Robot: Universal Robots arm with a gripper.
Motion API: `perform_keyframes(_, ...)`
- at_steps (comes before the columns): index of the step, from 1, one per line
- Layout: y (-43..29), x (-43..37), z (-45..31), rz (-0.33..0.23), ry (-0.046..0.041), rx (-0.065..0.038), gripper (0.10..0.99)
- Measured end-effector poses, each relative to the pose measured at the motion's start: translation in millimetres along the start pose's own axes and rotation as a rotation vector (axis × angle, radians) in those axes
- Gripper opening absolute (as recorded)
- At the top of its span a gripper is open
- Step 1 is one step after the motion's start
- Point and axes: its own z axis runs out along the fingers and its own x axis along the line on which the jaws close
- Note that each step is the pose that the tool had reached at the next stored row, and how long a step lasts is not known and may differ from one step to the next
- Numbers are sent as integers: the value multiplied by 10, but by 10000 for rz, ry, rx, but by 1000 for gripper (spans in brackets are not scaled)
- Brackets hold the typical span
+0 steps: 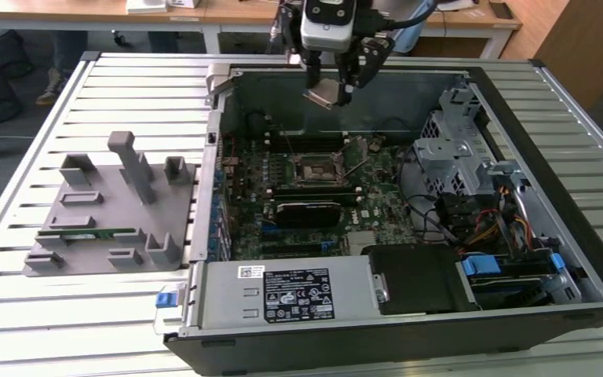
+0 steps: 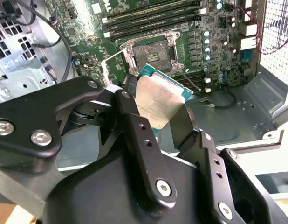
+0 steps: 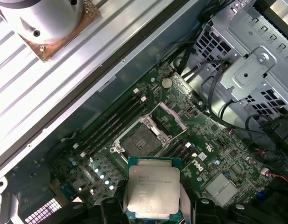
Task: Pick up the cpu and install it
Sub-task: 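Place the cpu into insertion slot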
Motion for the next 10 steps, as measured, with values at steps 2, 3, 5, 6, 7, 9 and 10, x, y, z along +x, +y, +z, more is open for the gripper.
perform_keyframes(2, 1, 1, 3, 184, -17, -2, 533)
perform_keyframes(3, 1, 1, 5, 276, -25, -3, 533)
perform_keyframes(5, 2, 2, 8, 458, -42, -4, 533)
perform_keyframes(6, 2, 3, 10, 555, -51, -5, 533)
perform_keyframes(7, 2, 3, 12, 651, -60, -5, 533)
perform_keyframes(9, 3, 4, 16, 845, -78, -6, 533)
perform_keyframes(10, 3, 4, 17, 949, -88, -7, 533)
